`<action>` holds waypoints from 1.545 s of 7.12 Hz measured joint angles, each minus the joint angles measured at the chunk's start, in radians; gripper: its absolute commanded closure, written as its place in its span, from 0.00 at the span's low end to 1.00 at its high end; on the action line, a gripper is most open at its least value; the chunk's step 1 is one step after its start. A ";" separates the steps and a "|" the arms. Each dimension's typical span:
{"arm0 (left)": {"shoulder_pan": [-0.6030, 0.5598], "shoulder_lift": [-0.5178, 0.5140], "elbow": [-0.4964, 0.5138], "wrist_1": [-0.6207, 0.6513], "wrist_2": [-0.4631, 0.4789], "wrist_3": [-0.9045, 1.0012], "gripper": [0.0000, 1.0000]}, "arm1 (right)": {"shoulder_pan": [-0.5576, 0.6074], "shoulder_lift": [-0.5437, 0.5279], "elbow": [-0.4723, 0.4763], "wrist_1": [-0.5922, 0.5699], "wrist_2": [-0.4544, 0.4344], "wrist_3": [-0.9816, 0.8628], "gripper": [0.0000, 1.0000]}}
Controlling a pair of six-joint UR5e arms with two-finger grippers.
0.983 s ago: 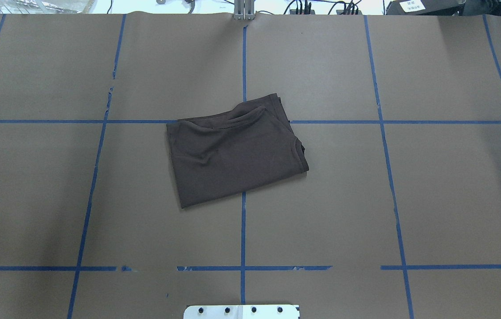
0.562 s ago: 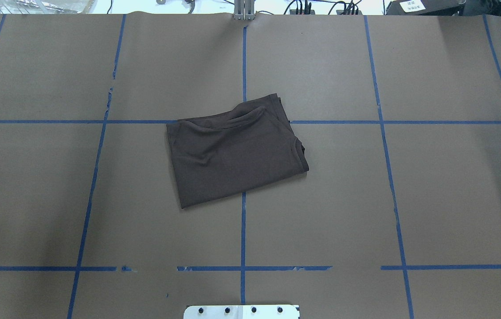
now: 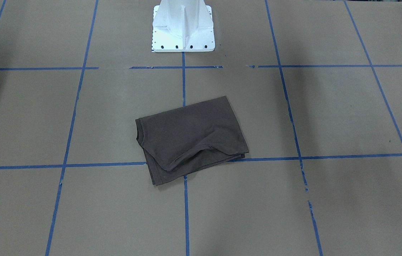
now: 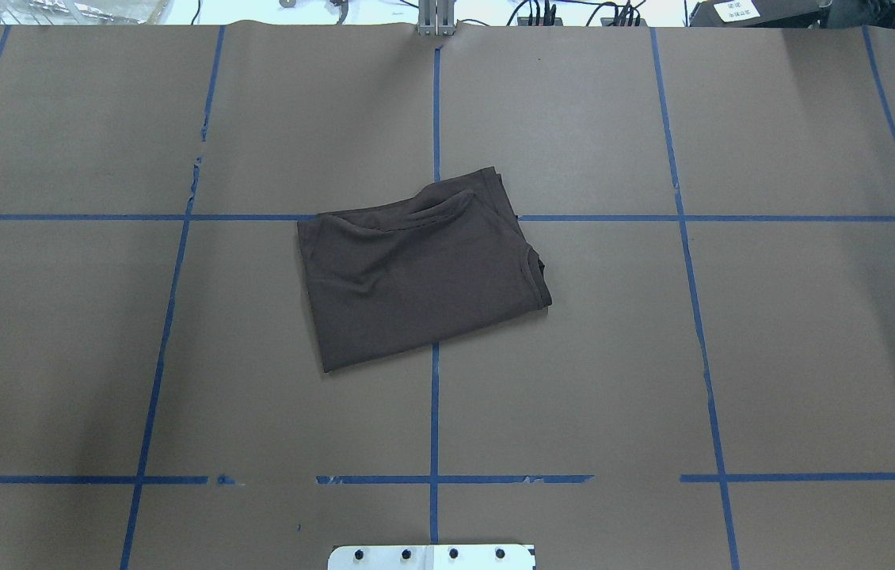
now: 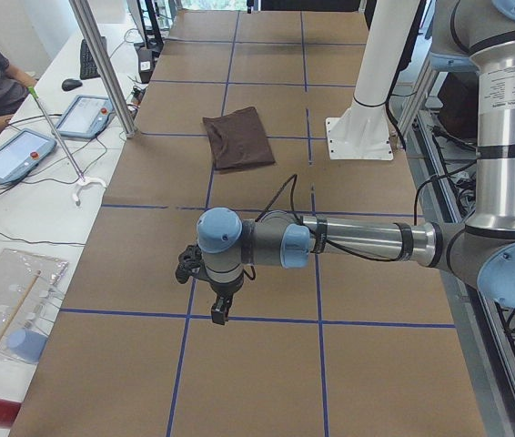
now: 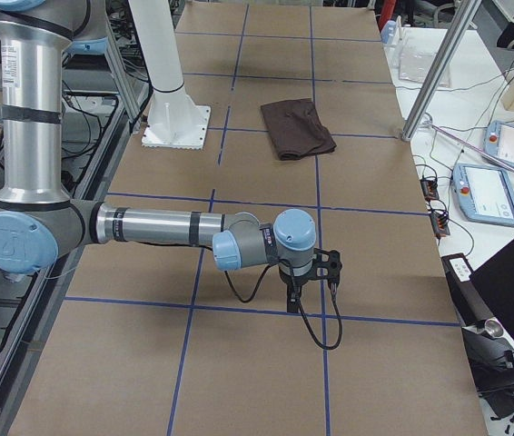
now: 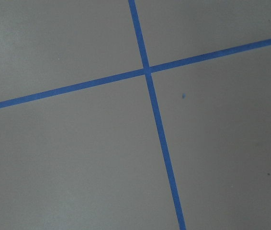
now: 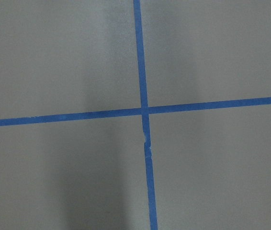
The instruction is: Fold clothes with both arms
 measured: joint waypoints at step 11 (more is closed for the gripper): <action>0.002 -0.011 -0.035 -0.006 0.007 -0.228 0.00 | -0.001 -0.005 -0.011 -0.001 0.000 -0.005 0.00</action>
